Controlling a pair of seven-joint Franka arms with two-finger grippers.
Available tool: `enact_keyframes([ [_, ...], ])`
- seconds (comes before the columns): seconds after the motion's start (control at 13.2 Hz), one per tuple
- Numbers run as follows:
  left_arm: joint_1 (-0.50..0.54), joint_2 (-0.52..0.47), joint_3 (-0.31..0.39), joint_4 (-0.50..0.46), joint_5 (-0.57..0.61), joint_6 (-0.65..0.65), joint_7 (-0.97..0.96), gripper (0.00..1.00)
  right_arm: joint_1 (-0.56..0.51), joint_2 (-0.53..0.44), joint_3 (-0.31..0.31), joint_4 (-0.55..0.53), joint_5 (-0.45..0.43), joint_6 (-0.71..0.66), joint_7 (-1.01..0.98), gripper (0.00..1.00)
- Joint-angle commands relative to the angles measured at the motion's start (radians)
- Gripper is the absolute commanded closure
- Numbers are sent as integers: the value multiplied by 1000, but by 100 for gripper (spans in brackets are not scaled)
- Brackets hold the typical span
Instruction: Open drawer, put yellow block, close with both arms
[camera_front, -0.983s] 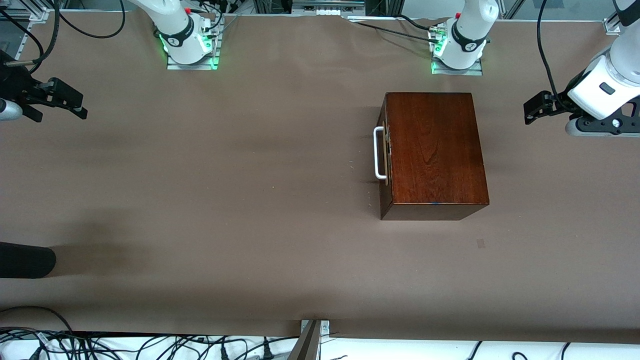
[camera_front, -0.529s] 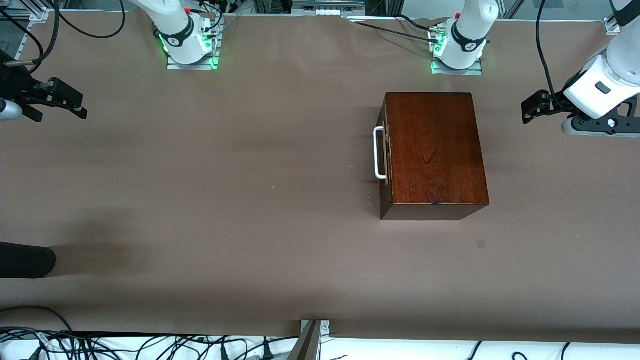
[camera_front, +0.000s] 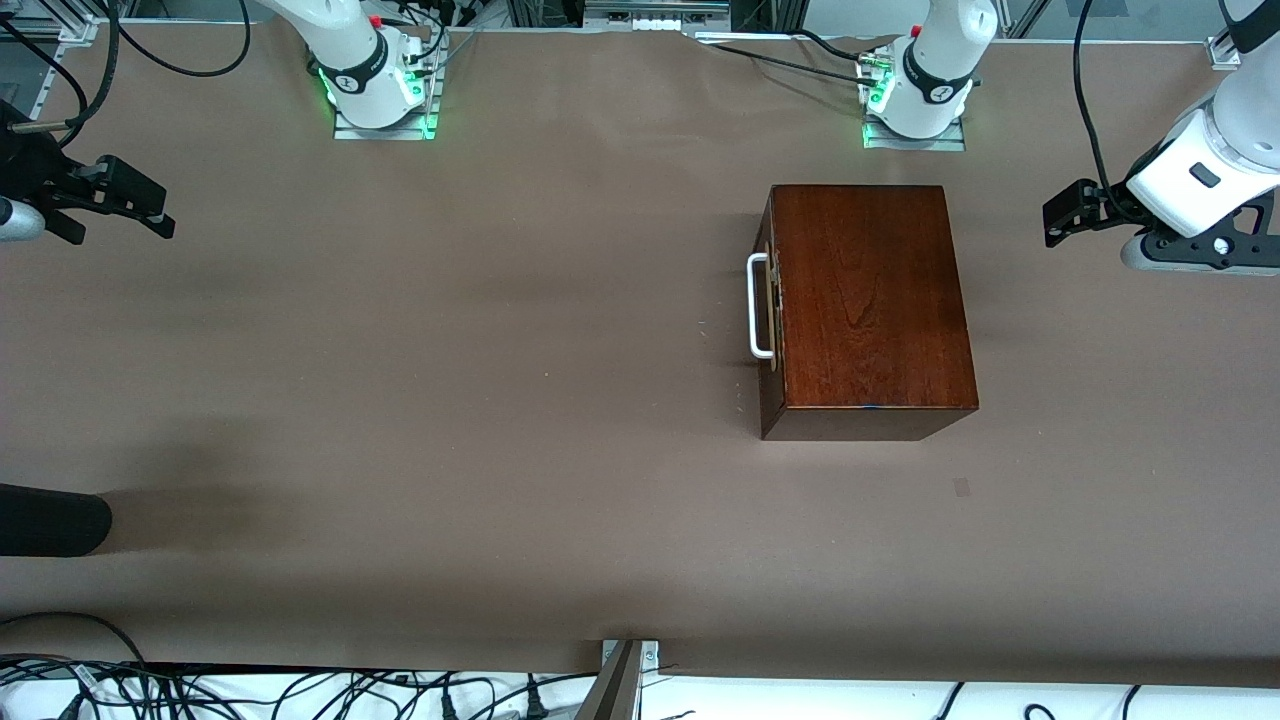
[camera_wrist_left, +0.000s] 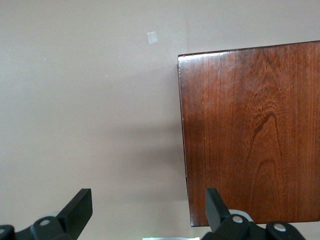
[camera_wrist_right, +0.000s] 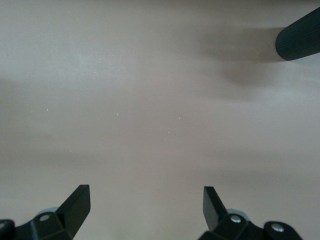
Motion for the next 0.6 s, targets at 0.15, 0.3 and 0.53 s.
enact_keyframes([
  [0.15,-1,-4,-3,1,-3,4,16,0,-4,6,3,21,-3,-18,13,0],
  [0.3,-2,-4,-2,2,-4,4,16,0,-4,6,3,21,-1,-18,13,0],
  [0.53,-2,-4,-3,4,-6,4,14,0,-4,6,3,21,-1,-15,13,0],
])
